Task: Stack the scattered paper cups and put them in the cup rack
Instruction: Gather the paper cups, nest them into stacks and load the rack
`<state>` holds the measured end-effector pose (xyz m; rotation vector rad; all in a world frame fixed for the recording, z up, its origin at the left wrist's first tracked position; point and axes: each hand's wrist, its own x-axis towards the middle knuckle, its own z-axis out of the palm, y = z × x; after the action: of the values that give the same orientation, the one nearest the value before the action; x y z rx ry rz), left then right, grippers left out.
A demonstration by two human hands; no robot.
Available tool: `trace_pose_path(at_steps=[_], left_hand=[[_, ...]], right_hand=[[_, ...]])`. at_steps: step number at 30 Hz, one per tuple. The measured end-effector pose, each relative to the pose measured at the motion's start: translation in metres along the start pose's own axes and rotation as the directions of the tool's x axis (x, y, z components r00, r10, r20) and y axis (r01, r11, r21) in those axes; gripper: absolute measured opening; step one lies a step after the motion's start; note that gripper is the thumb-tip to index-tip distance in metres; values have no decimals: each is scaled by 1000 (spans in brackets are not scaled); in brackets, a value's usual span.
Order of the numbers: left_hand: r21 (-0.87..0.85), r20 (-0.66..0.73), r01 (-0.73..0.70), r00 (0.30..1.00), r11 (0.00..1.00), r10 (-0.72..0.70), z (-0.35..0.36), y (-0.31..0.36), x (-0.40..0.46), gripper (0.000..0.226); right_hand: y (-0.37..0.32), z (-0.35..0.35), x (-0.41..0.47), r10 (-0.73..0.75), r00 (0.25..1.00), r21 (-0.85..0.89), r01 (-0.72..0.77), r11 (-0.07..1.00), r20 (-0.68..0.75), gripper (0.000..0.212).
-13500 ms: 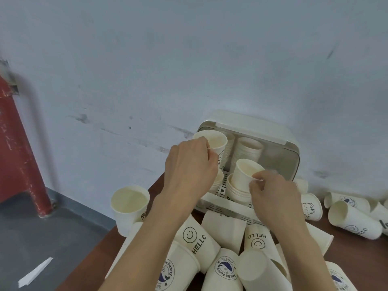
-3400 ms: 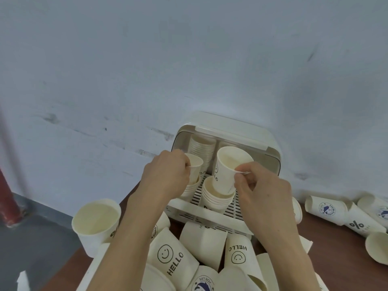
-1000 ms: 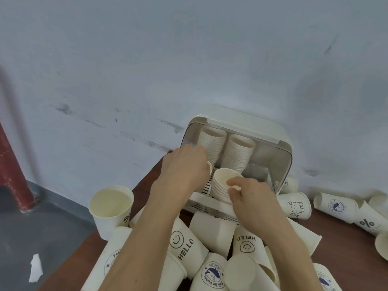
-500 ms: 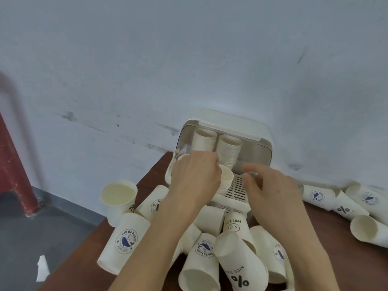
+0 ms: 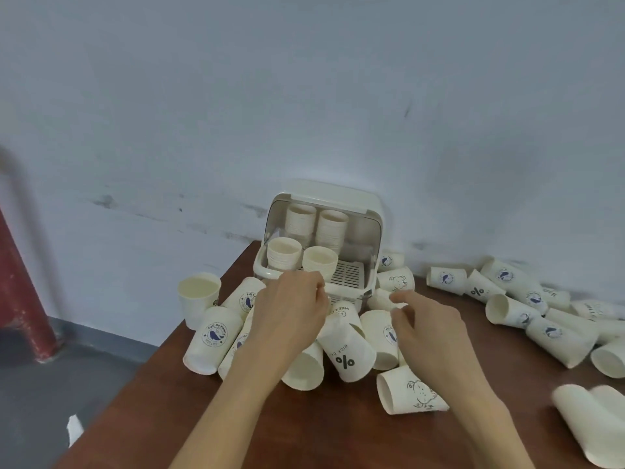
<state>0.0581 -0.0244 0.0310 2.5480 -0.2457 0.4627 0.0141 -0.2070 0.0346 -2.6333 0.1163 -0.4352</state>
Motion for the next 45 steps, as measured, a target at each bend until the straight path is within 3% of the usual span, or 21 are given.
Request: trace_pose_path(at_steps=[13, 24, 45], left_hand=[[40, 110, -26, 994, 999, 21, 20, 19, -42, 29], [92, 220, -170, 964, 981, 146, 34, 60, -46, 30], [-21, 311, -354, 887, 935, 342, 74, 145, -51, 30]], right_hand=[[49, -22, -39, 67, 998, -149, -67, 987, -7, 31], [96, -55, -59, 93, 994, -239, -102, 966, -49, 30], [155, -106, -77, 182, 979, -292, -200, 935, -89, 33]])
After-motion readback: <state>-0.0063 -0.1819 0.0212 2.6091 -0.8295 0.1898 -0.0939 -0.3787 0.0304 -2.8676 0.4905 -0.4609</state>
